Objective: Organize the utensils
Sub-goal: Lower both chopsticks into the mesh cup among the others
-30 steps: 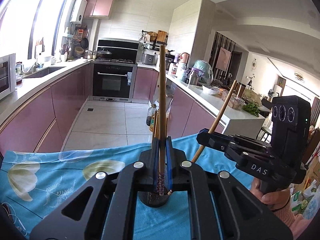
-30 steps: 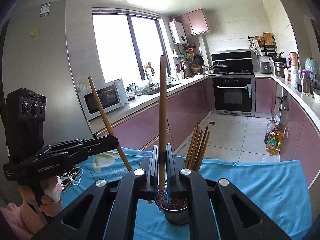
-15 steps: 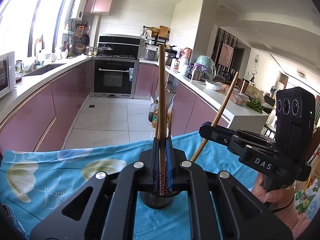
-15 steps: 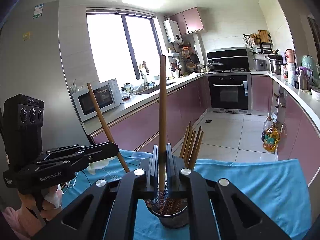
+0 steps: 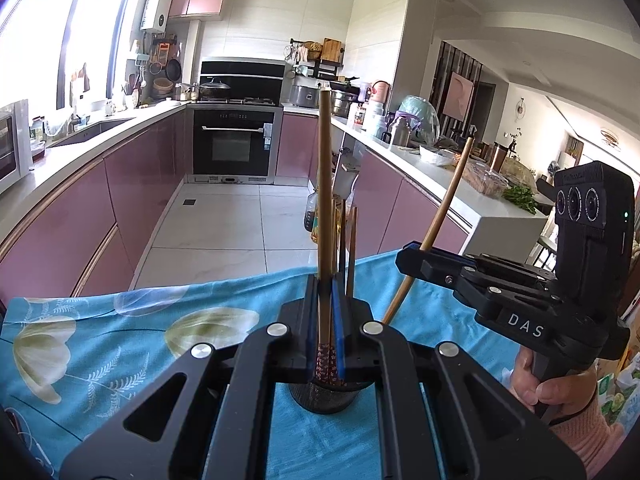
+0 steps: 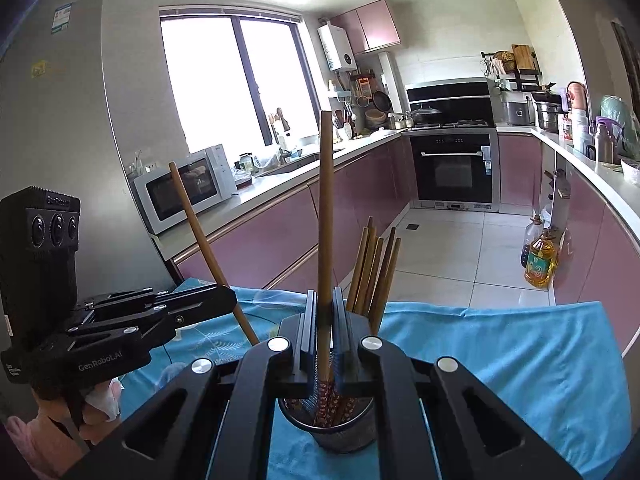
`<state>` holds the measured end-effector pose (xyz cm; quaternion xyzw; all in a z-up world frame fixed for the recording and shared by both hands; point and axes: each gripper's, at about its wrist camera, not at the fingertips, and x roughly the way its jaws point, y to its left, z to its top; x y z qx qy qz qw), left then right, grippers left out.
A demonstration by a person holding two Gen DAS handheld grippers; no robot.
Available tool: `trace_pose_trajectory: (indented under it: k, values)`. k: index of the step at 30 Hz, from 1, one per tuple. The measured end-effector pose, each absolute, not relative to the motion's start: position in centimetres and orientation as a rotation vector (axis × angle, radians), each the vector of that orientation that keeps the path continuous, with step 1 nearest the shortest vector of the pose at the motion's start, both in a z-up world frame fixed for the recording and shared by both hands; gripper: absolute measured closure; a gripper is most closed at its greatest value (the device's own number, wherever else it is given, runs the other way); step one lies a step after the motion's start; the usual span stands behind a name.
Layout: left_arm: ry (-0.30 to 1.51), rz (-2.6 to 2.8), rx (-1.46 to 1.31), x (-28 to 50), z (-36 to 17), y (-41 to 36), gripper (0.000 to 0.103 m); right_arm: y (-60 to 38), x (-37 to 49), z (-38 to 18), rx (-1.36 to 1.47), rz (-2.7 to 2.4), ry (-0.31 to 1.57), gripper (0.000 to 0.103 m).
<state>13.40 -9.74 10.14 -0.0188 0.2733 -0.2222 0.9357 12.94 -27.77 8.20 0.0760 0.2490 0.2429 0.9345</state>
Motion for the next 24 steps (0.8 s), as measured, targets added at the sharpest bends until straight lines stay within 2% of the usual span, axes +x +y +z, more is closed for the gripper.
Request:
trace_pose_trajectory:
  k: [24]
  values:
    - [0.624, -0.434, -0.02, 15.6, 7.6, -9.6, 0.096, -27.1, 14.2, 6.0, 0.166, 0.492, 0.574, 0.097]
